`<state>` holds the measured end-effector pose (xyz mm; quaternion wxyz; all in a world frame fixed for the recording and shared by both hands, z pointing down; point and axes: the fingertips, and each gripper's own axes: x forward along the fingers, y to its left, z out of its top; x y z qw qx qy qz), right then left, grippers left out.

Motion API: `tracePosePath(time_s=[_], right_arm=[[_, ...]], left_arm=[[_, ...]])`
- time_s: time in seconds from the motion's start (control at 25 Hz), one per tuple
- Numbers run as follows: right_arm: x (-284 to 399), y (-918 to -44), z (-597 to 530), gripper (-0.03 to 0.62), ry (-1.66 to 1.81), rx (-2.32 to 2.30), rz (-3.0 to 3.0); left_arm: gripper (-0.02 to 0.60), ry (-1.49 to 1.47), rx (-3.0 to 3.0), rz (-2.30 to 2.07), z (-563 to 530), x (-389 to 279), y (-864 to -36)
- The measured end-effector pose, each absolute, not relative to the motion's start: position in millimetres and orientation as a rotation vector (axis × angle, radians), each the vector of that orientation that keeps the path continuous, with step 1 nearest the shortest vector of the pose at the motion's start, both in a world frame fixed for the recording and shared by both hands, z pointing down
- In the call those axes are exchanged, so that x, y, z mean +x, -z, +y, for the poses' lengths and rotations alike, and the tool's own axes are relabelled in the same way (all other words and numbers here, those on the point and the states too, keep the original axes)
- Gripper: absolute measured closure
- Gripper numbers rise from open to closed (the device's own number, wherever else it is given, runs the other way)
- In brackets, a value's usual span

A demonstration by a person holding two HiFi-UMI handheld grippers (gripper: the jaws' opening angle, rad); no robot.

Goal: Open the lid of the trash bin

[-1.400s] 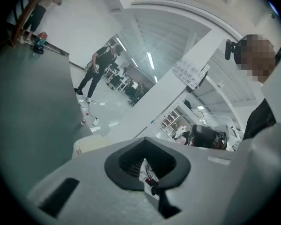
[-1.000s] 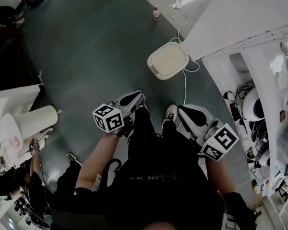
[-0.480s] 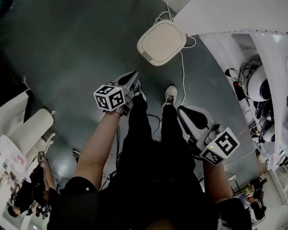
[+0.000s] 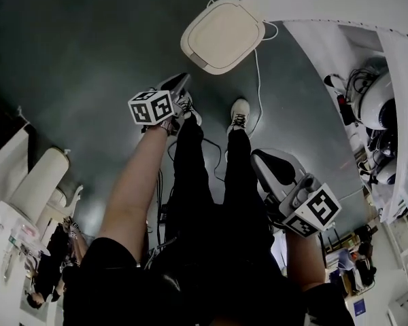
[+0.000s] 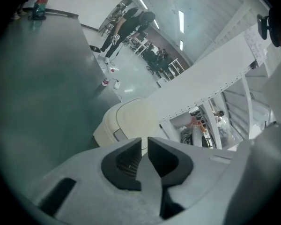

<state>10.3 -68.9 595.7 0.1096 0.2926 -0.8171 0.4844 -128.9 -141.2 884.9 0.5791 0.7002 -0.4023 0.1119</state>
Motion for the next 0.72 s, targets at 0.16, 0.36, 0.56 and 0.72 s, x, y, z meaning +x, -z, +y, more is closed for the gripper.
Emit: tracePosePath(time_s=[0.16, 0.36, 0.56, 0.72], right_arm=[[16, -619, -61, 0.586, -1.474, 0.863, -2.362], [18, -645, -53, 0.586, -1.519, 0.855, -2.322], [18, -660, -50, 0.586, -1.559, 0.86, -2.301], [21, -668, -45, 0.586, -1.59, 0.858, -2.28]], left_arm=[[0.526, -0.279, 1.604, -0.964, -150, -127, -918], [0.488, -0.253, 1.502, -0.977, -153, -124, -954], [0.463, -0.241, 1.422, -1.001, -156, -124, -984], [0.463, -0.222, 1.402, -1.01, -161, -123, -995]])
